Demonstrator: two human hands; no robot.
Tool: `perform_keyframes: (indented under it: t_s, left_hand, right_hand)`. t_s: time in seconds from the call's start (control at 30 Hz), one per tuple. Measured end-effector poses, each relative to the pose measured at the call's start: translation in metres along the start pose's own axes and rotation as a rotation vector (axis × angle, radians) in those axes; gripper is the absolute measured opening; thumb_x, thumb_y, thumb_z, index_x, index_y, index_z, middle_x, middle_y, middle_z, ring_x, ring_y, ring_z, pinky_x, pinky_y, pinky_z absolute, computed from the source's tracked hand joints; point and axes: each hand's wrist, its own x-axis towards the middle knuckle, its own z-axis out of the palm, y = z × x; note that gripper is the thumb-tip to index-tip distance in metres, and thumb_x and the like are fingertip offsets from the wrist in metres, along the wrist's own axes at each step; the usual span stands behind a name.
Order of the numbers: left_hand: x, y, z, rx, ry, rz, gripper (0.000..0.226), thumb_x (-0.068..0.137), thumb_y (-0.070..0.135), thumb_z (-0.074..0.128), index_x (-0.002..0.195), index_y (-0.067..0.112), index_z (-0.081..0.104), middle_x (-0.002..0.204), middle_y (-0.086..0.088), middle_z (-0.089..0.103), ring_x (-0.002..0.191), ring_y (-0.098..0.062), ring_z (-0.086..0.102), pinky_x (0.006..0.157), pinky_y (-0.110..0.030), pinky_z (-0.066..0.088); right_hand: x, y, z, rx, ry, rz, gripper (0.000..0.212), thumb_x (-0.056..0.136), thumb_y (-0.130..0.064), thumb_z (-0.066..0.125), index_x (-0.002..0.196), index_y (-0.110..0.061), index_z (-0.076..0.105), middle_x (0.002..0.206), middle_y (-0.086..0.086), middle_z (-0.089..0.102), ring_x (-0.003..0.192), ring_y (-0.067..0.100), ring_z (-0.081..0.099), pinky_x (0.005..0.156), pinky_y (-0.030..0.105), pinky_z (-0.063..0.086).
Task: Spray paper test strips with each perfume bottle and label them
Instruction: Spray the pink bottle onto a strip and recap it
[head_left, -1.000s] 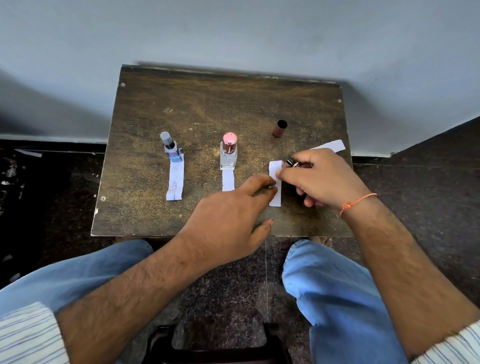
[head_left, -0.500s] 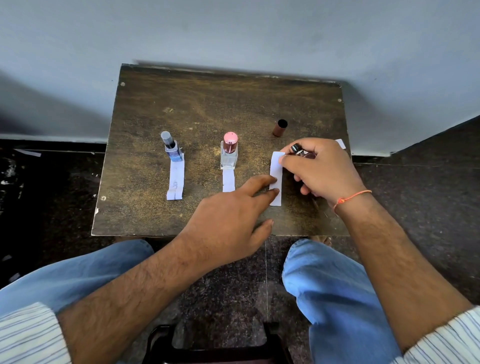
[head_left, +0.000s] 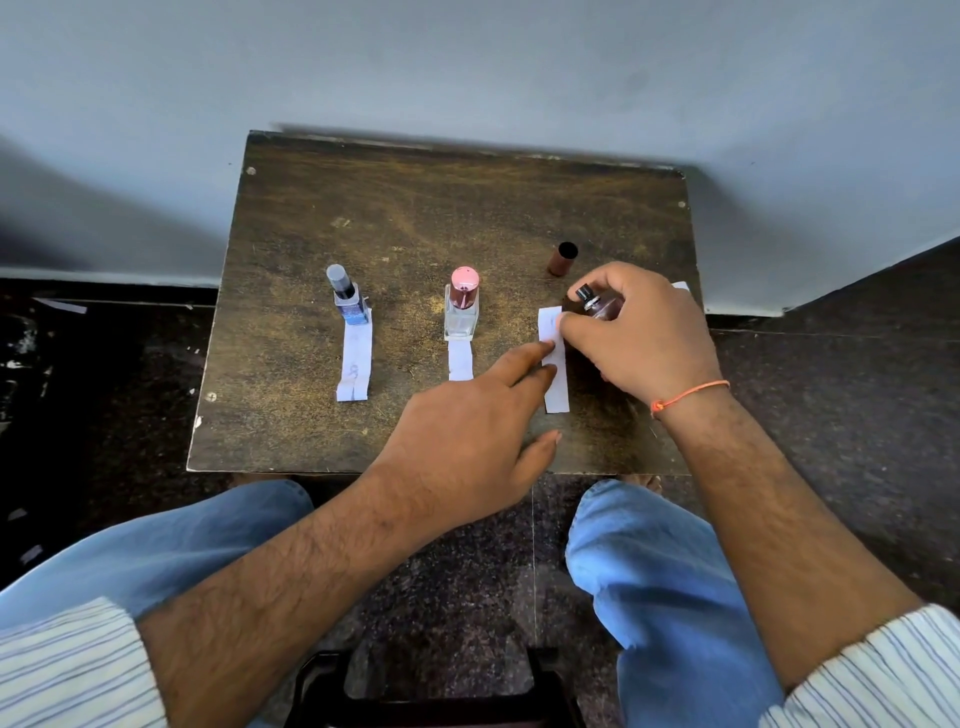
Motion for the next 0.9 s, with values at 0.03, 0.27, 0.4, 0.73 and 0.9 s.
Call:
perform_keyframes:
  t_s: [0.03,0.27,0.4,0.73,0.9]
  left_hand:
    - [0.0,0.0,0.0,-0.001,0.002,0.001,0.068,0.107,0.062,0.039,0.166,0.029,0.03,0.176,0.025,0.005,0.112,-0.015,0.071,0.077,-0.035,0.058]
    - [0.001,-0.004,0.005,-0.042,0.049,0.002,0.066,0.106,0.06,0.042,0.164,0.029,0.036,0.176,0.025,0.011,0.113,-0.014,0.072,0.081,-0.038,0.062]
    - [0.0,-0.008,0.007,-0.106,0.141,0.022,0.06,0.105,0.058,0.047,0.157,0.028,0.048,0.169,0.023,0.029,0.104,-0.013,0.074,0.076,-0.041,0.066]
    - [-0.003,-0.007,0.002,-0.2,0.203,0.066,0.047,0.104,0.051,0.051,0.146,0.032,0.055,0.144,0.02,0.051,0.089,-0.009,0.071,0.066,-0.04,0.064]
    - [-0.002,-0.008,0.001,-0.337,0.22,0.032,0.045,0.103,0.045,0.056,0.144,0.029,0.059,0.126,0.017,0.066,0.104,-0.003,0.069,0.081,-0.039,0.064]
  right_hand:
    - [0.0,0.0,-0.001,0.004,0.017,0.006,0.024,0.084,-0.043,0.073,0.107,-0.037,0.075,0.088,-0.016,0.073,0.088,0.012,0.071,0.083,0.034,0.06]
    - [0.005,-0.006,-0.005,0.01,0.136,-0.005,0.029,0.088,-0.055,0.072,0.105,-0.033,0.074,0.085,-0.014,0.073,0.086,0.015,0.07,0.079,0.035,0.059]
    - [0.008,-0.011,-0.001,-0.022,0.155,-0.03,0.035,0.087,-0.063,0.073,0.106,-0.034,0.076,0.088,-0.011,0.075,0.089,0.018,0.072,0.078,0.034,0.058]
    - [0.013,-0.022,0.008,0.02,0.203,-0.025,0.029,0.09,-0.059,0.07,0.112,-0.041,0.078,0.099,-0.015,0.08,0.099,0.014,0.074,0.082,0.035,0.061]
    - [0.012,-0.021,0.002,0.153,0.175,-0.047,0.021,0.09,-0.052,0.076,0.107,-0.039,0.08,0.08,-0.023,0.073,0.077,-0.002,0.068,0.069,0.018,0.051]
